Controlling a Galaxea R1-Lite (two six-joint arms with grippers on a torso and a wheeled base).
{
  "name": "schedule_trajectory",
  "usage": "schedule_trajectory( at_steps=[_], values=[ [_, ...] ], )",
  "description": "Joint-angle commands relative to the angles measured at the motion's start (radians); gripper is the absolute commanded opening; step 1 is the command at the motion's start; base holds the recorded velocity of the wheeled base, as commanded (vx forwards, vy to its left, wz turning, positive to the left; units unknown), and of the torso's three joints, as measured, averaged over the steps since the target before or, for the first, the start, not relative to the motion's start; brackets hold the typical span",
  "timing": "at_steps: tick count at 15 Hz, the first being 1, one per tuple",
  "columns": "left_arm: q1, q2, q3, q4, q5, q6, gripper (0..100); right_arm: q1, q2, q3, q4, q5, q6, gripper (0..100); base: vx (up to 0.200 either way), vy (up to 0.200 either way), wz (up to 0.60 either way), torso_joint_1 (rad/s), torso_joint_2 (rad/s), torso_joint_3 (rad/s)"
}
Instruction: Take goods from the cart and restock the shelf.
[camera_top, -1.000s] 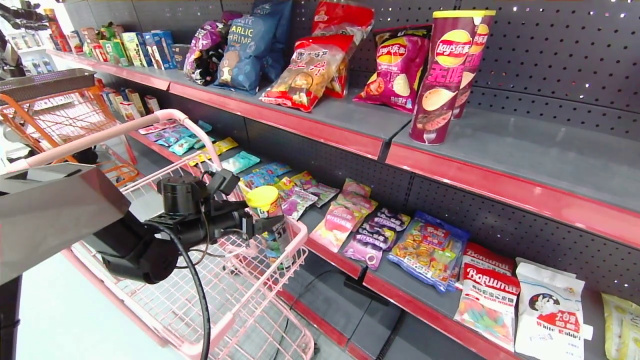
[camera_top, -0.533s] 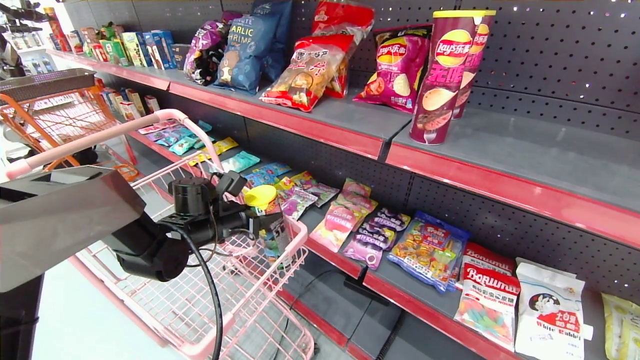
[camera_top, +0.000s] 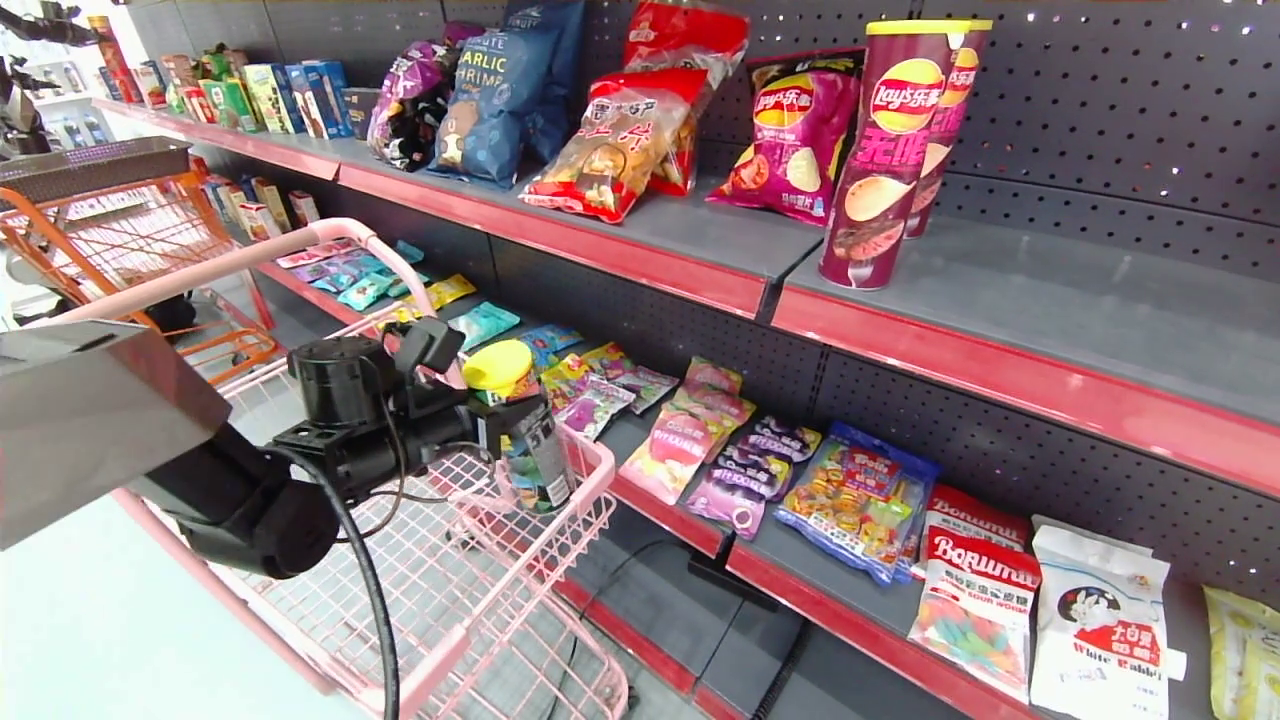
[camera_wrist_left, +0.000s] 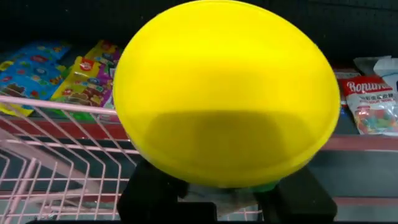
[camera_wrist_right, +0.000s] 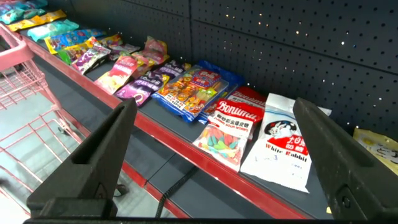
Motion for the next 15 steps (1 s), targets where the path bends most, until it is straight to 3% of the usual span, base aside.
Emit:
schedule_trajectory(
  at_steps=[1, 4, 7, 8, 9, 11, 13, 14, 15],
  values=[
    [0.013, -0.21, 0.093, 0.003, 0.04, -0.034, 0, 0.0, 0.001, 0.0, 0.0, 0.0, -0.001, 100, 0.0, 0.0, 0.0, 0.0, 0.0, 0.0],
    [0.047, -0.388, 0.139, 0.046, 0.056, -0.046, 0, 0.0, 0.001, -0.001, 0.0, 0.0, -0.001, 100, 0.0, 0.0, 0.0, 0.0, 0.0, 0.0],
    [0.119, -0.688, 0.246, 0.23, 0.062, -0.05, 0, 0.0, 0.001, -0.001, 0.0, 0.002, 0.001, 100, 0.0, 0.0, 0.0, 0.0, 0.0, 0.0],
    [0.121, -0.695, 0.249, 0.233, 0.062, -0.05, 0, 0.0, 0.001, 0.0, 0.0, 0.002, 0.001, 100, 0.0, 0.0, 0.0, 0.0, 0.0, 0.0],
    [0.159, -0.854, 0.312, 0.31, 0.067, -0.05, 0, 0.0, 0.001, 0.0, 0.0, 0.0, 0.001, 100, 0.0, 0.0, 0.0, 0.0, 0.0, 0.0],
    [0.173, -0.991, 0.357, 0.39, 0.102, -0.048, 0, 0.0, 0.001, -0.001, 0.0, 0.0, 0.001, 100, 0.0, 0.0, 0.0, 0.0, 0.0, 0.0],
    [0.194, -1.192, 0.364, 0.64, 0.195, -0.046, 0, 0.0, 0.001, 0.0, 0.0, 0.002, 0.001, 100, 0.0, 0.0, 0.0, 0.0, 0.0, 0.0],
    [0.194, -1.241, 0.354, 0.726, 0.205, -0.045, 0, 0.0, 0.001, 0.0, 0.0, 0.002, -0.001, 100, 0.0, 0.0, 0.0, 0.0, 0.0, 0.0],
    [0.194, -1.382, 0.321, 0.939, 0.205, -0.045, 0, 0.0, 0.001, -0.001, 0.0, 0.0, 0.001, 100, 0.0, 0.0, 0.0, 0.046, -0.14, -0.09]
  ],
)
